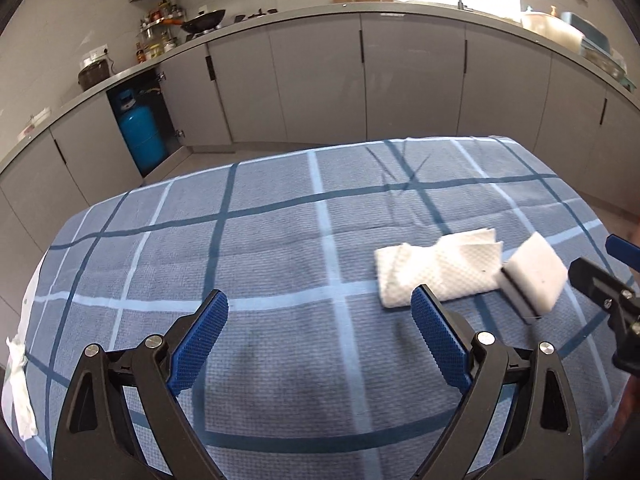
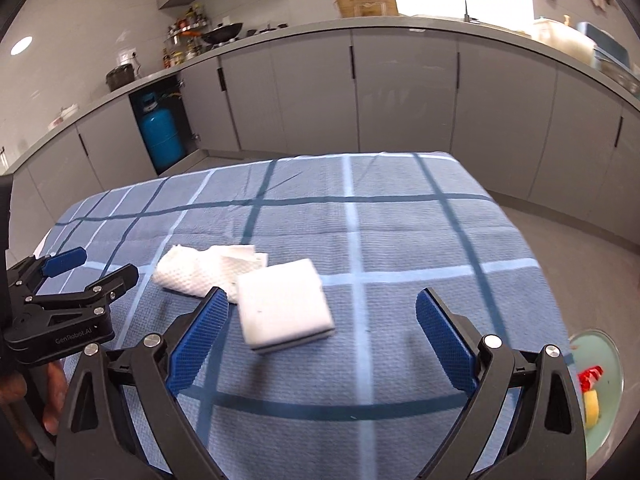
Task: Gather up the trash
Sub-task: 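Grasp the white sponge with the right gripper while the left grasps the paper towel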
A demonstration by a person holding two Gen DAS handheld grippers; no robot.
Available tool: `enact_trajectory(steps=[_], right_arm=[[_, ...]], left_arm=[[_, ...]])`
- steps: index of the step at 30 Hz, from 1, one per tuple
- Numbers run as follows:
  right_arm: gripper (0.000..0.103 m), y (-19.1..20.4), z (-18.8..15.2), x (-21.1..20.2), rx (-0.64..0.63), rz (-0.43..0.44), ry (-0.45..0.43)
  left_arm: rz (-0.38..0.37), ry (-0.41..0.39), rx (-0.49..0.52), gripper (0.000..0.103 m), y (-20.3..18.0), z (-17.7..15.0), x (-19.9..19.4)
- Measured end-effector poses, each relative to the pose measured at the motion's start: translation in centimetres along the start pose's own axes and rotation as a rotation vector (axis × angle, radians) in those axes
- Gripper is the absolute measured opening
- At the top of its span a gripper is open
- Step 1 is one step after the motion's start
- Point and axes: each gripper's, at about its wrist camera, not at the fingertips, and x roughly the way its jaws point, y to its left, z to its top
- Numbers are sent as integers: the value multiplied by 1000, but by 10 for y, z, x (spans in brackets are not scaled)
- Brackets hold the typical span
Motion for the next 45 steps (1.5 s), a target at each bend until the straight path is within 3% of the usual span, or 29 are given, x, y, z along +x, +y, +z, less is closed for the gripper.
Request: enact_trajectory(steps=[7, 8, 10, 24, 25, 26, 28, 30, 32, 39, 45], right_arm=[[90, 14, -1, 31, -19, 25, 88], [77, 14, -2, 33, -21, 32, 105], [60, 14, -5, 36, -27, 37, 126], [56, -45, -29, -19, 73, -38, 40], [56, -48, -31, -21, 80, -39, 39], [56, -50, -33, -23, 85, -41, 38], [57, -53, -36, -24, 91, -42, 37], [57, -55, -39, -26, 96, -41, 34], [57, -58, -39, -29, 102, -38, 27], [57, -71, -40, -48, 123, -50, -16], [57, -95, -42, -69, 158, -82, -52]], left_arm=[[-15, 35, -36, 92, 10, 1, 12], [-28, 39, -40, 92, 8, 2, 14], [-49, 41, -34, 92, 0, 4, 15], [-95, 44, 88, 90, -63, 14, 30], [-101, 52, 93, 80, -67, 13, 32], [-110, 63, 101, 60, -70, 11, 33], [-133, 88, 116, 44, -75, 8, 35], [-118, 76, 142, 34, -79, 4, 32], [-106, 62, 154, 16, -80, 2, 25], [-130, 20, 158, 14, -84, 8, -5], [-173, -28, 186, 14, -111, 21, -31]])
